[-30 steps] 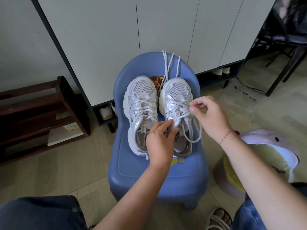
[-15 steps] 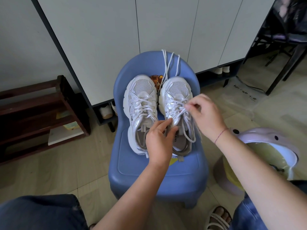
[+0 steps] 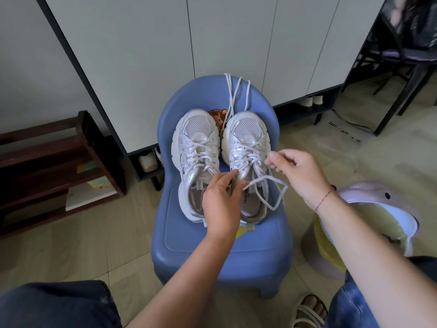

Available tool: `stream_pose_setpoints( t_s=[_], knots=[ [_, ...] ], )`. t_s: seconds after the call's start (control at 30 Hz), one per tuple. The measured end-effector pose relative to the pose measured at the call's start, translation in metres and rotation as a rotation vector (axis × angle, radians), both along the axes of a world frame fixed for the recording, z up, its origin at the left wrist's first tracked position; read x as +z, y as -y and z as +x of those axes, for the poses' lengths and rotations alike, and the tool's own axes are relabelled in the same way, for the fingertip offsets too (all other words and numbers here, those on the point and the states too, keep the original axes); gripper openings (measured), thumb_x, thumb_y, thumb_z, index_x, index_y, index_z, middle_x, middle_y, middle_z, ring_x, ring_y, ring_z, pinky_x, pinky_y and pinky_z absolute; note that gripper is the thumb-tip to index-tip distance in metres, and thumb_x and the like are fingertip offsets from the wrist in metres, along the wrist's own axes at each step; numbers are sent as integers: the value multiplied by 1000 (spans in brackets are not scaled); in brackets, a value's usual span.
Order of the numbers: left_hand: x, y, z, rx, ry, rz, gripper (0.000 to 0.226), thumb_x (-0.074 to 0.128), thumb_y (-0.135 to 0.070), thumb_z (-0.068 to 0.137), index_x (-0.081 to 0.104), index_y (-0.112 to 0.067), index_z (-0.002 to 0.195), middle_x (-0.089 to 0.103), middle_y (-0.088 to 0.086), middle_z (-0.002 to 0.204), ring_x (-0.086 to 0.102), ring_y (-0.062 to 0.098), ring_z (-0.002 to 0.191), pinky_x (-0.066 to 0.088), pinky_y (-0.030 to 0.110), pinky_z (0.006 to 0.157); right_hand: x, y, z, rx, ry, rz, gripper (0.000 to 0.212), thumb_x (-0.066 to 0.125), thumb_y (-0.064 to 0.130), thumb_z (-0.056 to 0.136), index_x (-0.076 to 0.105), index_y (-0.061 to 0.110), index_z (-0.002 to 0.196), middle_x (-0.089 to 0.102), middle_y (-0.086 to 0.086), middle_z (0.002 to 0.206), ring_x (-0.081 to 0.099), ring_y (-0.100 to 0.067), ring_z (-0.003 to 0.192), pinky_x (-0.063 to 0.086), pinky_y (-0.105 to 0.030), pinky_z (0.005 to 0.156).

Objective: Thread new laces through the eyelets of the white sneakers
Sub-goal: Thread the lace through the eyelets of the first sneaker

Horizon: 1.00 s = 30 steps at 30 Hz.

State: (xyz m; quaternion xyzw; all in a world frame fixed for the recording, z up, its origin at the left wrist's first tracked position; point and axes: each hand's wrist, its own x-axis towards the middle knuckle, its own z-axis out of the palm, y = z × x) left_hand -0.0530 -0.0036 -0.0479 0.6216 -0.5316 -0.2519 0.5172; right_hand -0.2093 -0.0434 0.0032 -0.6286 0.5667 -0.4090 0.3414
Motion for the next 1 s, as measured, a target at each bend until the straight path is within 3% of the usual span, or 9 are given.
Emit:
stream_pose_setpoints(
  t_s=[0.17, 0.27, 0.47, 0.67, 0.83, 0.93, 1.0],
  knots=[
    [4, 2, -1, 17, 114, 0, 32, 67, -29, 89, 66, -18, 119, 62, -10, 109, 59, 7, 95, 48, 26, 87, -16, 8, 8, -102, 48, -8, 7, 69, 22, 84, 66, 19, 89, 65, 2, 89, 56, -6, 80, 44, -8, 69],
    [8, 4, -3, 33, 199, -2, 33, 66, -30, 89, 66, -17, 119, 62, -9, 112, 58, 8, 95, 47, 24, 83, -24, 13, 16, -133, 41, 10, 16, 71, 26, 81, 65, 20, 95, 60, 3, 93, 53, -6, 82, 41, -10, 70],
    [15, 13, -3, 39, 295, -4, 25, 63, -25, 91, 68, -15, 113, 65, -5, 106, 60, 13, 91, 39, 19, 72, -31, 14, 17, -83, -38, 19, 11, 66, 28, 86, 66, 17, 83, 62, -2, 92, 55, -10, 80, 39, -15, 68],
    [13, 12, 3, 36, 272, -20, 24, 57, -23, 95, 68, -14, 115, 64, -5, 108, 60, 10, 89, 36, 15, 73, -21, 5, 13, 58, -89, 54, 12, 56, 21, 93, 62, 17, 83, 61, 7, 78, 52, 1, 69, 38, -4, 60],
    [12, 11, 0, 11, 241, -50, 24, 57, -22, 96, 68, -13, 115, 64, -5, 107, 60, 9, 91, 40, 15, 77, -12, 1, 0, 181, -132, 136, 21, 59, 29, 91, 68, 12, 82, 61, 8, 82, 54, -1, 75, 40, -13, 69],
    [11, 12, 0, 22, 250, -65, 23, 58, -20, 95, 68, -12, 114, 65, -5, 106, 59, 7, 89, 37, 11, 75, -14, 4, 5, 96, -65, 140, 30, 56, 34, 92, 68, 16, 71, 60, 10, 71, 53, -5, 69, 40, -21, 69],
    [10, 12, 0, 25, 251, -64, 23, 58, -20, 95, 68, -12, 114, 65, -5, 106, 60, 8, 90, 38, 12, 76, -15, 9, 12, -1, -17, 110, 25, 61, 34, 89, 67, 16, 72, 59, 8, 64, 51, -8, 61, 41, -24, 65]
  ],
)
